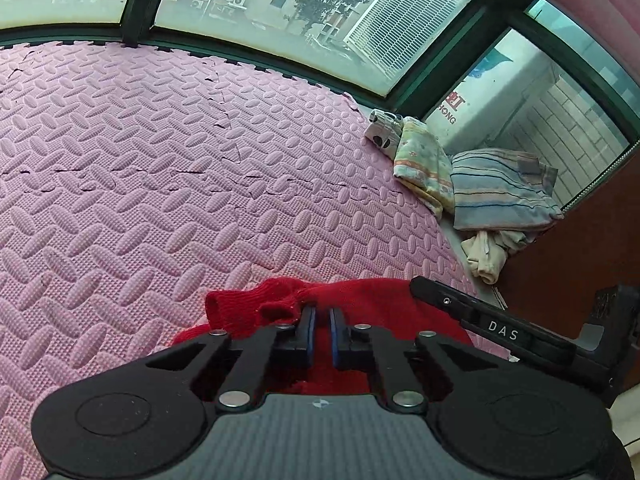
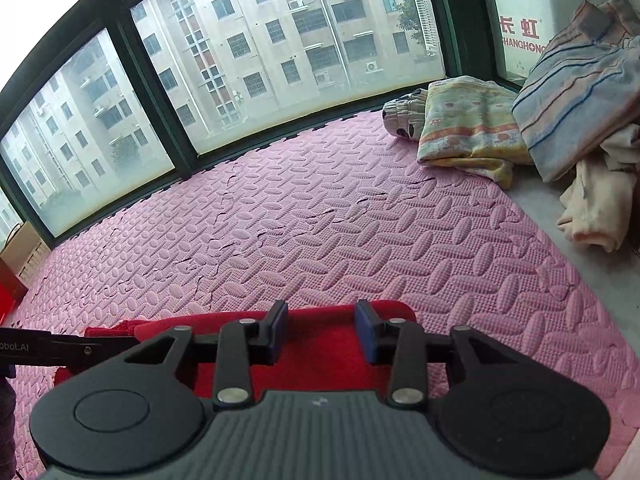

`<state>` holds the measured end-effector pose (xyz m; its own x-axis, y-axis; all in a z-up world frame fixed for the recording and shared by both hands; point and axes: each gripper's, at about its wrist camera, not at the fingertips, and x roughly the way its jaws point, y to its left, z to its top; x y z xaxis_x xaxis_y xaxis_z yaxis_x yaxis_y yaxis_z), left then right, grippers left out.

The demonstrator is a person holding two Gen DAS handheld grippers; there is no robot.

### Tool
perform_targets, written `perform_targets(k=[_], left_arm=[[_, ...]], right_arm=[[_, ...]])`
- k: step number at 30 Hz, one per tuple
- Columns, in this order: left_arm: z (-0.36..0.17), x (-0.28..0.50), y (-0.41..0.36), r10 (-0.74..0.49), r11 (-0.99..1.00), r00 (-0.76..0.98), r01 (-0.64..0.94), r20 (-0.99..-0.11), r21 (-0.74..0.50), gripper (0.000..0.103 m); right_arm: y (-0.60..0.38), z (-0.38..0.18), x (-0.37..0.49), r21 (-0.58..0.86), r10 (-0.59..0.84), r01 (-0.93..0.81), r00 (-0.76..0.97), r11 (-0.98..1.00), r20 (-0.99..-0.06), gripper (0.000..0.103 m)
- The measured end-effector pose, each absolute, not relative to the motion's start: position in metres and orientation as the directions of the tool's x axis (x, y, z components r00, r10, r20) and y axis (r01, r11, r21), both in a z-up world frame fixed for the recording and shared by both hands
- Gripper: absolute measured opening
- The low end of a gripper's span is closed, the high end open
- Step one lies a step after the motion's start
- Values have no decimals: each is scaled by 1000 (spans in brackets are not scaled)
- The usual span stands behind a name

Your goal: Fold clothes

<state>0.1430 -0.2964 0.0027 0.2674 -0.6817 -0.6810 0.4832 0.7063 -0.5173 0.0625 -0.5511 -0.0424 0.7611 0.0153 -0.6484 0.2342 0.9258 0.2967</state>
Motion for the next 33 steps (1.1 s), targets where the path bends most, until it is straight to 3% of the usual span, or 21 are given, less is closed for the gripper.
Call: perform_targets(k=[6, 15, 18, 26, 33], left_arm=[[7, 144, -293, -695, 693, 255, 485, -672, -533, 9], [8, 143, -291, -689, 699, 261, 482, -676, -528, 9], [7, 143, -289, -688, 702, 264, 478, -676, -528, 9], [4, 143, -284, -685, 709, 272, 465, -676, -531, 9], [17, 128, -273, -691, 705, 292, 479, -662, -524, 9]], right_arm=[[-538, -24, 51, 256, 9, 195, 778, 947, -628, 38], [-459, -17, 32, 260, 216, -63, 756, 964, -618, 37], [-438, -20, 29, 217, 213, -96, 757, 972, -618, 32], [-406, -34, 16, 65, 128, -112, 780, 992, -612, 32], [-431, -11, -23, 136, 78, -4, 835, 991, -545, 39]])
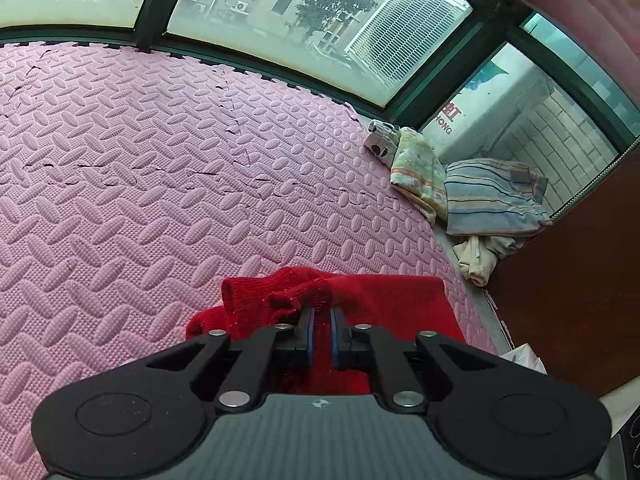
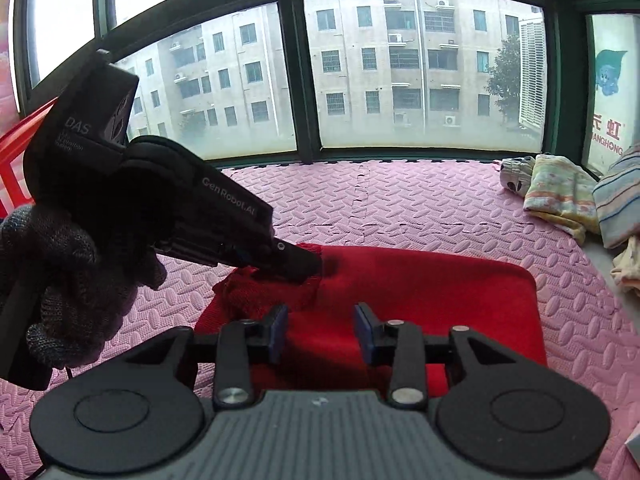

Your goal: Fold clothes

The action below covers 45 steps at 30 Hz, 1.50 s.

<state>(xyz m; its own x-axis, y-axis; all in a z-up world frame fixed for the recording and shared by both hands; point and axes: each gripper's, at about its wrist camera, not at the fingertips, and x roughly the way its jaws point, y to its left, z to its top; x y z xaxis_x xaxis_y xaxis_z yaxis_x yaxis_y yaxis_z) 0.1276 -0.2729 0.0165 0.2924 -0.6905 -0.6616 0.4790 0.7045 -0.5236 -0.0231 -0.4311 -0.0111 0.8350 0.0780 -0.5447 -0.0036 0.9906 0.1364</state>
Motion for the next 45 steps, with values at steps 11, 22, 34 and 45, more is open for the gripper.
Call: perform_targets(k=[11, 22, 34, 45], left_arm=[[18, 103, -258, -673, 720, 323, 490, -666, -491, 10], [42, 50, -235, -646, 737, 404, 550, -648, -392, 61], [40, -7, -216, -600, 765, 465, 571, -650, -297, 103], [31, -36, -200, -583, 777, 481, 566, -655, -276, 103]], right_arm=[[-477, -33, -71, 153, -75, 200, 811, 968, -580, 40], [-464, -18, -93, 160, -40, 151, 836, 975, -547, 73], [-445, -20, -113, 167, -53, 175, 827, 970, -560, 103], [-435, -17, -122, 161, -94, 224, 816, 961, -571, 103]])
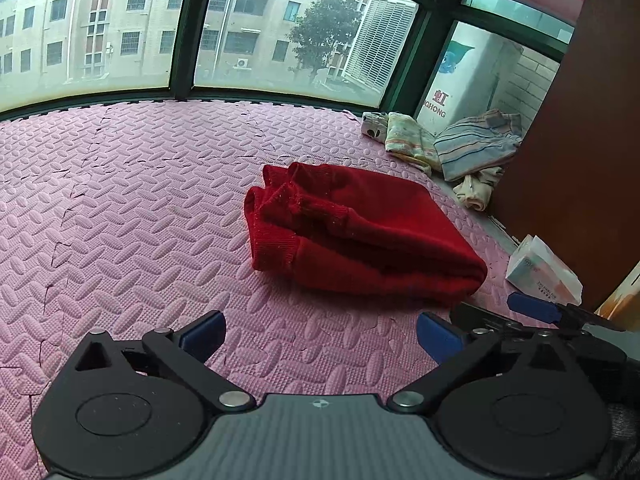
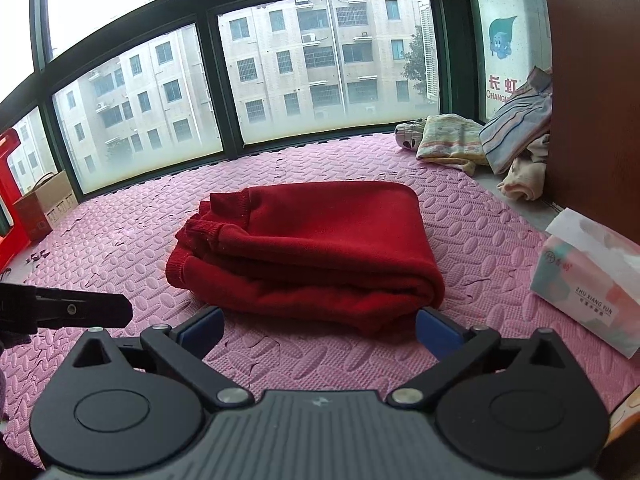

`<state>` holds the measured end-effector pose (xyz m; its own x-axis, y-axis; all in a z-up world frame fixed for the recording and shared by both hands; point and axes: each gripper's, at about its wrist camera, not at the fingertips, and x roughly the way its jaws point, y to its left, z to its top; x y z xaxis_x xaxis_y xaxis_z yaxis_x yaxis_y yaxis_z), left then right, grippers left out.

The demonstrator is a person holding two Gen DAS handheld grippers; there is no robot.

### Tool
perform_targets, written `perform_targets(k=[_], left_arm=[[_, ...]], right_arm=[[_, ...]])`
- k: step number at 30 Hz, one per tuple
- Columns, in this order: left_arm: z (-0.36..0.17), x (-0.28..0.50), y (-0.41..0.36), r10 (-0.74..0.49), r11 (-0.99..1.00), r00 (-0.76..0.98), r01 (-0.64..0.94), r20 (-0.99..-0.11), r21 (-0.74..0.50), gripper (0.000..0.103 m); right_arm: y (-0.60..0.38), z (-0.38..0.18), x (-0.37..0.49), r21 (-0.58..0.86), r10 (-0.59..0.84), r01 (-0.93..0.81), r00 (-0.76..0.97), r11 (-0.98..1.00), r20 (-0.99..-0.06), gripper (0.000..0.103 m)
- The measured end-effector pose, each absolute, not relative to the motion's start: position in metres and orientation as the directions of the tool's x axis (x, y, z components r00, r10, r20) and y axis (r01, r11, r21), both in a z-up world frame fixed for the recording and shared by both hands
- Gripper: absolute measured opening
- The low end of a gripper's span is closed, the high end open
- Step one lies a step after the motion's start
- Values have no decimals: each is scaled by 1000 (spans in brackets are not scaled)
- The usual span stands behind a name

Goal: Fold clothes
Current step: 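Open the left gripper and withdraw both grippers from the folded bundle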

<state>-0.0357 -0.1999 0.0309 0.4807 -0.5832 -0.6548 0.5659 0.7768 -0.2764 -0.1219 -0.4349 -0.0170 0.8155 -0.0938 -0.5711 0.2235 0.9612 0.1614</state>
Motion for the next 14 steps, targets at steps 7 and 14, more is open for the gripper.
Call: perform_targets(k=[7, 14], left_arm=[[25, -48, -190, -585, 776, 468, 560, -662, -290, 103], [17, -56, -186, -572, 783, 462, 554, -678, -283, 103]], right_arm=[[-426, -17, -127, 167, -96, 231, 812, 959, -575, 103], [-419, -17, -131, 161, -112, 250, 804, 955, -584, 103]])
